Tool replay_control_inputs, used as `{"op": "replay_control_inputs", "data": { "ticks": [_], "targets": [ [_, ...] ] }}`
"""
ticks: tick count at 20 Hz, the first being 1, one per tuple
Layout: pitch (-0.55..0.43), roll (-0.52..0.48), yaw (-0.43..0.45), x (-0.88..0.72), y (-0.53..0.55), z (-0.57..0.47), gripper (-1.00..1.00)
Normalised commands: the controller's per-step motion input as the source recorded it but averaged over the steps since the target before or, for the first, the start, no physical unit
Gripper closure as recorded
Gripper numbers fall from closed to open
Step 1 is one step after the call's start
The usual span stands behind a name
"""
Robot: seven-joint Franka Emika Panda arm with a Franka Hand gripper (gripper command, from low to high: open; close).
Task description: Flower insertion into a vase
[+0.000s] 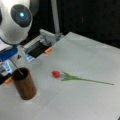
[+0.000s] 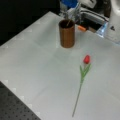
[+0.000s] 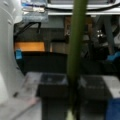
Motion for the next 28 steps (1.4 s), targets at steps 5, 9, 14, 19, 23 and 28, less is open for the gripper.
{"op": "replay_control_inputs", "data": {
  "ticks": [5, 9, 14, 19, 23, 28],
  "targets": [
    [0.368, -0.079, -0.073, 0.22, -0.1, 0.04, 1.0],
    [0.306, -0.105, -0.079, 0.38, -0.13, 0.0, 1.0],
    [0.214, -0.108, -0.033, 0.66, -0.13, -0.24, 1.0],
    [0.186, -0.093, -0.025, 0.74, -0.02, -0.4, 1.0],
    [0.191, -0.07, -0.055, 0.58, 0.02, -0.24, 1.0],
    [0.149, -0.039, -0.072, 0.34, 0.0, -0.06, 1.0]
  ]
}}
